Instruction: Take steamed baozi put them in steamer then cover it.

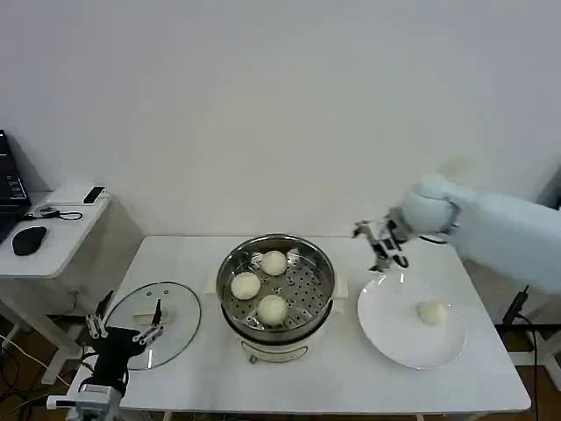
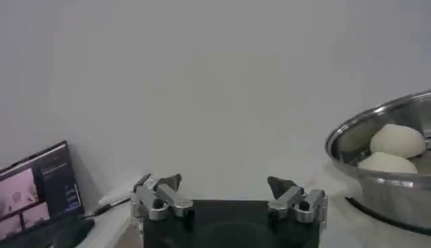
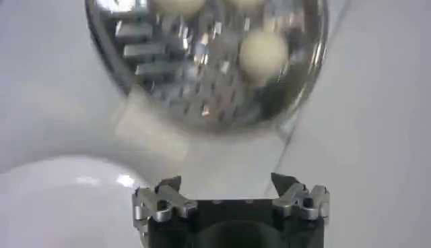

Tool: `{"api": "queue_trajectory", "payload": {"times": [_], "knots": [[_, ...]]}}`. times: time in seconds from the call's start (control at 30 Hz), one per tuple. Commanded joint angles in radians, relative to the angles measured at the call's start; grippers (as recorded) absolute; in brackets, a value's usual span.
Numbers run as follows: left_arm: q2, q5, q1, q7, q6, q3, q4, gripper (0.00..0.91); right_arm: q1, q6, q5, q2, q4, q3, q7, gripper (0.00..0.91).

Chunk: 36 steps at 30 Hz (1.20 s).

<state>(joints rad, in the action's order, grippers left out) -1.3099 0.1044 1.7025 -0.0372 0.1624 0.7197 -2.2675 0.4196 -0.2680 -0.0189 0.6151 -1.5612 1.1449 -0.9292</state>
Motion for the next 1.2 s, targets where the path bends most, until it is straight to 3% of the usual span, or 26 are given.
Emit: {"api": "queue_trajectory", "payload": {"times": [0.03, 0.13, 0.27, 0.7, 1.2], "knots": [[0.008, -0.002, -0.006, 0.001, 0.006, 0.003, 0.012, 0.907, -0.464, -0.018, 0.148, -0.242, 0.042, -0.359, -0.002, 0.907], [0.012, -0.002, -0.002, 0.001, 0.007, 0.001, 0.016, 0.907, -0.606, -0.003, 0.183, -0.249, 0.072, -0.489, -0.009, 0.907], [0.011, 0.000, 0.000, 0.002, 0.008, 0.000, 0.023, 0.907, -0.696, 0.016, 0.213, -0.238, 0.130, -0.575, -0.019, 0.907], [0.002, 0.003, 0.018, 0.000, 0.006, 0.007, 0.015, 0.907, -0.686, 0.045, 0.260, -0.162, 0.213, -0.571, -0.069, 0.907], [0.001, 0.006, 0.014, 0.001, 0.006, 0.008, 0.022, 0.907, -0.684, 0.047, 0.266, -0.091, 0.286, -0.563, -0.056, 0.907]]}}
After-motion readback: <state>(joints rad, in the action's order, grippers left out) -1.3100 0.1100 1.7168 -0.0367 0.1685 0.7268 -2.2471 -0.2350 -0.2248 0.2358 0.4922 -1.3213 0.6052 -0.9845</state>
